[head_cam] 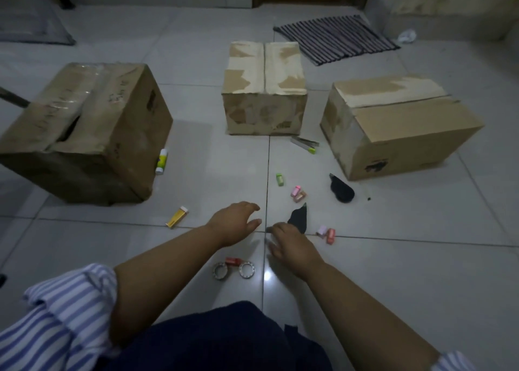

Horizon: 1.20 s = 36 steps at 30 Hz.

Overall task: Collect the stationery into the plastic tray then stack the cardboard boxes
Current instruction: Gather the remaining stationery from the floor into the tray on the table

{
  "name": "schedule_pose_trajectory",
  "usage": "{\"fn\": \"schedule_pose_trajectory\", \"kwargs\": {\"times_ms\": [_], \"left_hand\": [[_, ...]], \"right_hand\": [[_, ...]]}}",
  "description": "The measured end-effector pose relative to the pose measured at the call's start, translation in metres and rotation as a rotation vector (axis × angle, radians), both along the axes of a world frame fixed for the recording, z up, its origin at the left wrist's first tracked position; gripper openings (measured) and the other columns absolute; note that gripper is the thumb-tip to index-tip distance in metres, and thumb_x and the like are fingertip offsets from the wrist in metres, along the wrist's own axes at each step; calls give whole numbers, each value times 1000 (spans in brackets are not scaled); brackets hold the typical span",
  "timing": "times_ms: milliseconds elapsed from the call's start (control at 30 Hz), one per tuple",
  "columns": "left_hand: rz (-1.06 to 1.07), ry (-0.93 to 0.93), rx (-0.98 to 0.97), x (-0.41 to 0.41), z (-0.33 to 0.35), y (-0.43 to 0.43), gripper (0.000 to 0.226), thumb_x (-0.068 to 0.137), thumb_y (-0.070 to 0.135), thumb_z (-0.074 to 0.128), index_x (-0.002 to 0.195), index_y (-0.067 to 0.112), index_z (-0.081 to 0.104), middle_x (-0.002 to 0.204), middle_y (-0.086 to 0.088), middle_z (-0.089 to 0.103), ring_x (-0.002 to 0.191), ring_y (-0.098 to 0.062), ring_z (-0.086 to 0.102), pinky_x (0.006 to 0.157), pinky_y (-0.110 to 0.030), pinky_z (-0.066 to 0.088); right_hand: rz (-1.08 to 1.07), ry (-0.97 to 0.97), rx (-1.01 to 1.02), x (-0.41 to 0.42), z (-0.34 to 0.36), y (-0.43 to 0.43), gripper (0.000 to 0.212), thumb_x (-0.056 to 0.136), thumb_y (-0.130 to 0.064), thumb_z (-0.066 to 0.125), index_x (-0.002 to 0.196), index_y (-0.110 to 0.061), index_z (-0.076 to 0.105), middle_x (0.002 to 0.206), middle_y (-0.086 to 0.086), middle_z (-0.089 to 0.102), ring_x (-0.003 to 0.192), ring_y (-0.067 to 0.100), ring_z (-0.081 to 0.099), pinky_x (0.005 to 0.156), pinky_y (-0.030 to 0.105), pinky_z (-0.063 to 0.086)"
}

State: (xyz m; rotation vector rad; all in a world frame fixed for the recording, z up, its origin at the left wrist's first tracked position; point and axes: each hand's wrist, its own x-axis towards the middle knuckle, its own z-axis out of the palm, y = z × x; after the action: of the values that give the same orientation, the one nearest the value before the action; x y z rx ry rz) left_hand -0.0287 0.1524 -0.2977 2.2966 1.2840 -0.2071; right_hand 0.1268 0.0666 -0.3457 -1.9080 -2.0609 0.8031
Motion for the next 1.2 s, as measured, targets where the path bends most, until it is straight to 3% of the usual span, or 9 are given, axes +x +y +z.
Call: {"fn": "schedule_pose_trajectory", "kwargs": {"times_ms": [167,300,433,533,633,767,967,1067,1200], "left_hand": [[33,59,-52,-19,-10,2,47,96,33,47,140,19,38,145,-5,43,128,-22,45,105,-34,38],[53,75,-71,-19,-18,6,47,93,23,53,138,18,41,141,-5,46,126,-22,47,104,-33,40],[141,-15,-150,-12,-23,9,40,94,20,52,133,13,48,130,-8,56,115,-22,54,97,-31,43],[352,-227,-297,-4,-24,9,31,95,17,50,122,3,57,118,-15,62,102,-26,61,88,-30,47],[698,-505,-701,4,-21,6,32,98,21,43,112,-3,59,99,-16,64,76,-21,61,73,-28,49],[918,-687,-1078,3,-21,2,36,100,33,38,89,6,59,84,-11,65,77,-22,64,79,-37,54],[1091,-716,-935,-25,-22,14,41,102,27,30,85,6,61,83,-10,62,70,-17,58,59,-24,52],[1165,-778,-853,-44,-23,25,42,103,28,27,82,7,57,76,-9,59,61,-15,55,46,-17,52],[1185,-803,-838,-56,-26,30,38,102,28,32,82,7,57,74,-8,57,62,-15,53,42,-14,49]], "right_hand": [[16,-33,-135,-36,-17,-6,42,83,-37,63,118,-18,51,122,4,52,111,21,49,87,32,42],[31,-86,-168,-51,-32,-7,47,76,-40,69,109,-14,49,111,7,51,97,24,51,70,30,37],[20,-53,-180,-55,-33,-4,35,80,-29,65,107,-10,53,112,9,52,95,26,53,73,31,41],[-128,75,-134,-44,-25,-3,32,82,-25,62,108,-10,54,112,8,52,97,24,55,76,27,40],[-283,238,36,-31,-9,4,38,83,-22,63,118,-11,55,115,4,54,101,17,54,83,23,41],[-189,273,127,-34,3,16,39,82,-22,65,120,-14,59,112,5,59,105,18,52,86,25,41],[-304,350,124,-62,-9,16,41,84,-29,64,120,-12,53,117,3,54,111,16,47,85,19,34],[-47,182,78,-73,-20,11,44,81,-36,66,118,-15,55,122,1,53,116,19,42,88,24,35],[415,-139,64,-85,-28,9,57,81,-34,60,135,-23,43,137,1,45,122,25,35,95,40,30]]}}
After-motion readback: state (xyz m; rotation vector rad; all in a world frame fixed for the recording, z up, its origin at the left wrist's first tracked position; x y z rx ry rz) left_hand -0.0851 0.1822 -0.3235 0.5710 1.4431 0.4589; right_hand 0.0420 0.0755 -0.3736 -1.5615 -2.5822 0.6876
